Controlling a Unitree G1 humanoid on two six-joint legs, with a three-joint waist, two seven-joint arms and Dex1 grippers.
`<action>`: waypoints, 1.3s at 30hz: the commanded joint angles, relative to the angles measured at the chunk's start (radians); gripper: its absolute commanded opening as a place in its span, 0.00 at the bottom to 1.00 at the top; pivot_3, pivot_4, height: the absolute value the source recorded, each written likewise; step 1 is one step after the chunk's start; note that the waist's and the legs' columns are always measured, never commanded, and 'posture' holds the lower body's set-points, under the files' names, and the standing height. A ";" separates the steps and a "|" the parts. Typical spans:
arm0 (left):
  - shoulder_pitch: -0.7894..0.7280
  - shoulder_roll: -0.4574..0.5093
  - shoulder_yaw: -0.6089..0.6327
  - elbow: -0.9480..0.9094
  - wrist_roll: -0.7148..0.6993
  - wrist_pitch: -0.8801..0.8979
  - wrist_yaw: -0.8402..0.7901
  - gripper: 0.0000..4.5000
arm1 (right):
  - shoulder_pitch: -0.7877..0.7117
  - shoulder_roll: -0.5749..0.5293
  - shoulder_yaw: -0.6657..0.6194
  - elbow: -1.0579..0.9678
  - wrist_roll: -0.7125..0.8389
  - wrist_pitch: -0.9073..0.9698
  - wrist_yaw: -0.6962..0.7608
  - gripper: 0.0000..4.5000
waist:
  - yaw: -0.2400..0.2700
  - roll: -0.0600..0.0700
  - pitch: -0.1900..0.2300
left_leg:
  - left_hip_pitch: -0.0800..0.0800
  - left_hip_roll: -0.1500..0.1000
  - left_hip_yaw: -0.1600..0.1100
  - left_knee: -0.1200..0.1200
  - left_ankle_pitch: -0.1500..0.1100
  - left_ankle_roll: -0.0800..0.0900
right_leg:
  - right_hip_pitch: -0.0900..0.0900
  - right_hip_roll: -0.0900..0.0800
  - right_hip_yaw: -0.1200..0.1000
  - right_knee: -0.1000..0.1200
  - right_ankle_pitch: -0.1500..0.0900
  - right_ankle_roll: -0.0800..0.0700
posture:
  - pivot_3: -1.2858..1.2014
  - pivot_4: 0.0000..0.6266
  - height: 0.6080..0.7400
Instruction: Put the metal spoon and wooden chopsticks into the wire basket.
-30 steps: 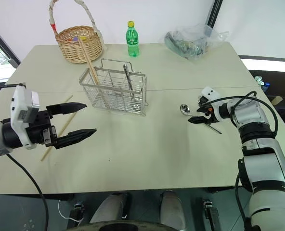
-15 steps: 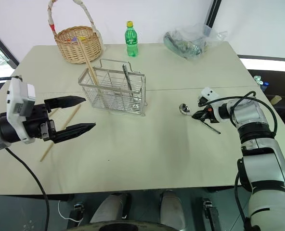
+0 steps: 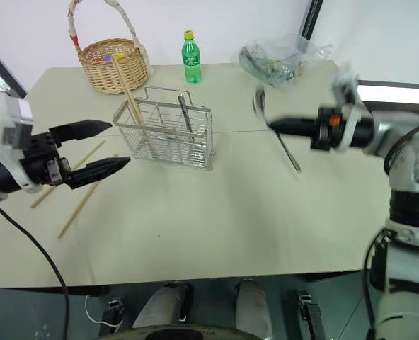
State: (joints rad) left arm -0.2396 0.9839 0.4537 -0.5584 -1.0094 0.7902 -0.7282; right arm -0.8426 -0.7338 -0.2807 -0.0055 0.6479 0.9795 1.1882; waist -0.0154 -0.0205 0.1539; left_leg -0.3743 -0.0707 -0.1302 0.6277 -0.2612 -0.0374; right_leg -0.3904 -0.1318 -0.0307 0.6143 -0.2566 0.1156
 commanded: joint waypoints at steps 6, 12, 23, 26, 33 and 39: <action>-0.057 0.005 -0.012 0.054 0.063 -0.055 -0.028 1.00 | -0.240 0.380 -0.006 0.064 -0.035 -0.102 -0.548 0.01 | 0.004 -0.002 -0.001 | -0.002 -0.001 -0.001 -0.001 0.000 0.000 | -0.004 0.000 0.000 0.001 0.001 -0.001 | 0.52 0.24 0.50; -0.050 -0.005 0.003 0.043 0.064 -0.053 -0.019 1.00 | -0.239 0.549 0.072 0.153 -0.132 -0.288 -0.704 0.01 | 0.002 -0.003 -0.002 | -0.008 -0.004 -0.002 -0.001 0.000 0.000 | -0.013 -0.001 0.000 0.002 0.004 0.003 | 0.52 0.24 0.50; -0.009 -0.005 0.053 0.012 0.050 -0.039 0.016 1.00 | -0.125 0.706 0.173 0.195 -0.162 -0.409 -0.747 0.01 | -0.006 0.000 0.000 | -0.010 -0.002 -0.003 0.000 0.001 -0.001 | -0.018 0.004 0.000 0.009 0.006 0.005 | 0.52 0.24 0.50; -0.007 0.001 0.061 0.008 0.043 -0.037 0.021 1.00 | -0.085 0.718 0.182 0.200 -0.170 -0.427 -0.754 0.15 | -0.003 0.000 0.000 | -0.009 -0.002 -0.004 0.001 0.002 -0.002 | -0.018 0.005 0.001 0.012 0.006 0.004 | 0.52 0.24 0.50; -0.027 0.013 0.059 0.036 0.049 -0.042 0.014 1.00 | -0.061 0.684 0.149 0.170 -0.163 -0.450 -0.786 0.88 | -0.005 0.000 0.000 | -0.005 -0.001 -0.004 0.000 0.002 -0.003 | -0.017 0.007 0.002 0.014 0.006 0.004 | 0.52 0.24 0.50; -0.064 0.008 0.023 0.069 0.069 -0.056 -0.001 1.00 | -0.067 0.622 0.105 0.148 -0.136 -0.443 -0.781 0.99 | -0.004 0.000 0.000 | -0.005 -0.001 -0.004 0.000 0.002 -0.003 | -0.016 0.007 0.002 0.013 0.006 0.004 | 0.52 0.24 0.50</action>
State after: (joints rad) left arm -0.2835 0.9824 0.4806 -0.4862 -0.9463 0.7559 -0.7213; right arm -0.8907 -0.1064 -0.1630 0.1909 0.4956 0.5532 0.4033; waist -0.0192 -0.0206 0.1539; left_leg -0.3792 -0.0720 -0.1338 0.6279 -0.2589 -0.0401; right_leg -0.4060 -0.1250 -0.0290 0.6275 -0.2502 0.1192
